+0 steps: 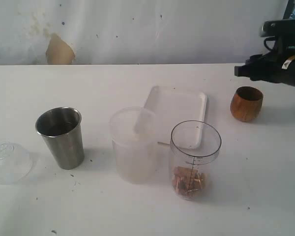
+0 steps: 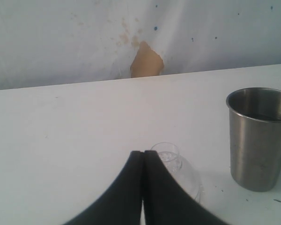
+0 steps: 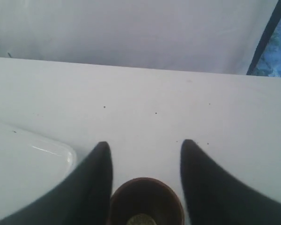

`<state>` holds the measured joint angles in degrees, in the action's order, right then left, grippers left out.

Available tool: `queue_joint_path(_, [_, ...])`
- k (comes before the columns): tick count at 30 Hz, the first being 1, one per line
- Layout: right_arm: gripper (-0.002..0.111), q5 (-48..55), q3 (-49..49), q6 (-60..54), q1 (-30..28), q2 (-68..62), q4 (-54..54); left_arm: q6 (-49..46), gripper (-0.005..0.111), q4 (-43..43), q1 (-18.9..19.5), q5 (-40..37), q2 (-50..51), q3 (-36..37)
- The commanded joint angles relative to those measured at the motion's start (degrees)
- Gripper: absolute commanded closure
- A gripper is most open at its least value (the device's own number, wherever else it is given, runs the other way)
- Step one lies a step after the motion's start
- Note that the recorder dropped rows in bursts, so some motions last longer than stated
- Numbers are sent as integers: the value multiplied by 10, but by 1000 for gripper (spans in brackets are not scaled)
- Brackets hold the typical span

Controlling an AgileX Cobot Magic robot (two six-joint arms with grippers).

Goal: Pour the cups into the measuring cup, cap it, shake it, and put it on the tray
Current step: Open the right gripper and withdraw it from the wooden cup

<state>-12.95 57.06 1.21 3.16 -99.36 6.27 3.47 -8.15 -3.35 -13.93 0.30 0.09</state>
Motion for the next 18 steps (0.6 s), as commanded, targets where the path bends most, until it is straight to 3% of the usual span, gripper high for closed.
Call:
queue_joint_path(1, [92, 83, 0, 6, 15, 84, -2, 1, 107, -1, -3, 4, -3, -1])
queue_joint_path(5, [108, 85, -30, 7, 24, 152, -3, 1, 107, -1, -3, 4, -3, -1])
queue_joint_path(10, [108, 20, -120, 43, 36, 259, -3, 1, 107, -1, -3, 4, -3, -1])
queue_joint_path(18, [108, 16, -223, 52, 42, 450, -3, 1, 107, -1, -3, 4, -3, -1])
